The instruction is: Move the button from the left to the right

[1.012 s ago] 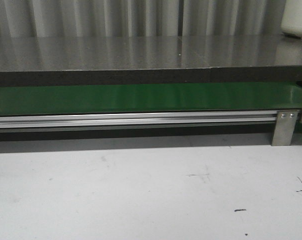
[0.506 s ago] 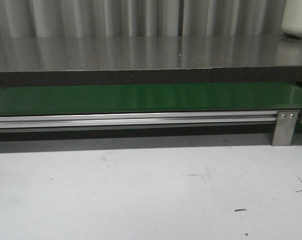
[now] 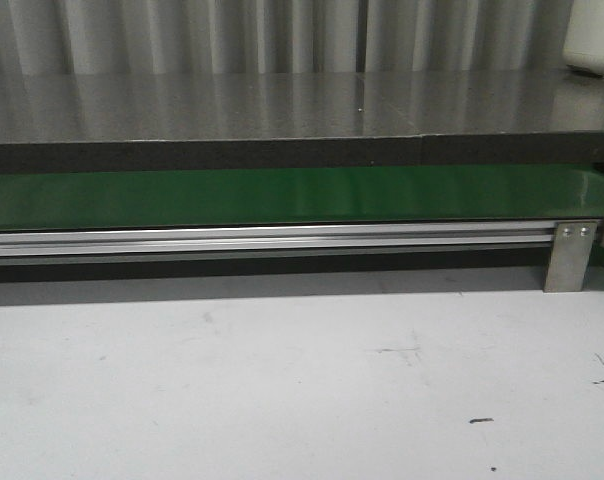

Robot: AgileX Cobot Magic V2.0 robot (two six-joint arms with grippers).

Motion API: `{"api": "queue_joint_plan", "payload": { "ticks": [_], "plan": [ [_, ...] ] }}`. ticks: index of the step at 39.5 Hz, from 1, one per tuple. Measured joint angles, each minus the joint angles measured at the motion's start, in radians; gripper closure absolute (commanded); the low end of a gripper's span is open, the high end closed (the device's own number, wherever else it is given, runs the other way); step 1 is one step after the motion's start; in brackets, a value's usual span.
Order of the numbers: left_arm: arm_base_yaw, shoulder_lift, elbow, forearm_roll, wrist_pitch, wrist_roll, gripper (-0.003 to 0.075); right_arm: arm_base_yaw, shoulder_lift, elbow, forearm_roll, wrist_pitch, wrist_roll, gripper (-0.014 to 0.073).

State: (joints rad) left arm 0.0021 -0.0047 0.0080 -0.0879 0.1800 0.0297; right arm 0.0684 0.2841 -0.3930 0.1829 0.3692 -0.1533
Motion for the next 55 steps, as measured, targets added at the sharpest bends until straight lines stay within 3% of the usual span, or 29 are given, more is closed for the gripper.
{"api": "queue_joint_plan", "payload": {
  "ticks": [40, 46, 55],
  "plan": [
    [0.0, 0.0, 0.0, 0.002, -0.011, -0.013, 0.0741, 0.0, 0.0, 0.006, 0.0, -0.01, -0.002, 0.0662],
    [0.0, 0.0, 0.0, 0.002, -0.011, -0.013, 0.0741, 0.0, -0.031, 0.099, 0.0, -0.111, 0.016, 0.0662],
    [0.0, 0.0, 0.0, 0.002, -0.011, -0.014, 0.0741, 0.0, -0.196, 0.306, -0.094, -0.198, 0.174, 0.0662]
  ]
}}
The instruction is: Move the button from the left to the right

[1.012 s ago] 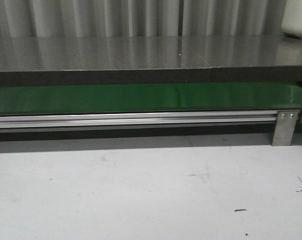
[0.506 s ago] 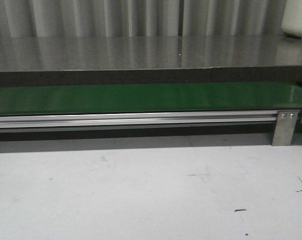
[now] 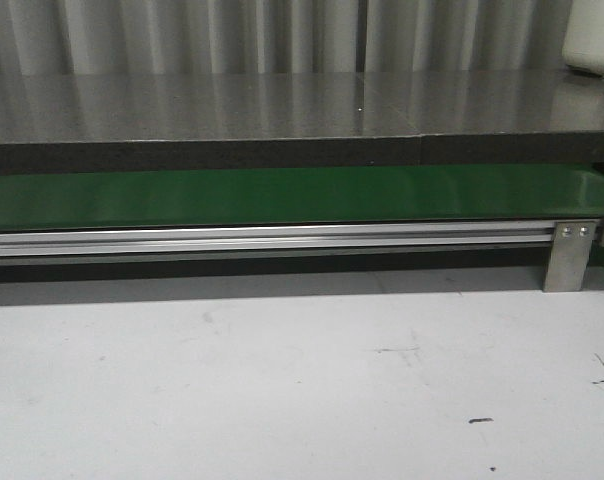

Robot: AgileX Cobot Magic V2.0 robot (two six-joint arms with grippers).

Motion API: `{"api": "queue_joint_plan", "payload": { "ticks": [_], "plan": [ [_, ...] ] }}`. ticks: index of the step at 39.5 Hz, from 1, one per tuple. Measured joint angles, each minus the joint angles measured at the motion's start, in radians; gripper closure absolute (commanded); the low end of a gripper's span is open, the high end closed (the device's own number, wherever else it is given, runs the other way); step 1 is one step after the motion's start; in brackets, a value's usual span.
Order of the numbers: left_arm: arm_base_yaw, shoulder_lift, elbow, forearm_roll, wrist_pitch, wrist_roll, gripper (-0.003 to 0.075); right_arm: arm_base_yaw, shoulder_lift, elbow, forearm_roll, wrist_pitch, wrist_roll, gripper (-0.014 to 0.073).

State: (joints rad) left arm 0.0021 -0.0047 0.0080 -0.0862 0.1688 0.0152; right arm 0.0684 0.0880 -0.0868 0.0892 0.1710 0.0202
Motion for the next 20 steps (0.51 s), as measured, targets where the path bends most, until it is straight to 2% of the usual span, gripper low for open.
{"api": "queue_joint_plan", "payload": {
  "ticks": [6, 20],
  "plan": [
    [0.0, 0.0, 0.0, 0.0, 0.0, 0.0, 0.0741, 0.0, -0.082, 0.105, -0.01, -0.004, 0.009, 0.0662],
    [0.001, 0.0, 0.0, 0.0, -0.002, 0.0, 0.0741, 0.0, -0.097, 0.114, -0.016, 0.006, -0.008, 0.0662]
  ]
}}
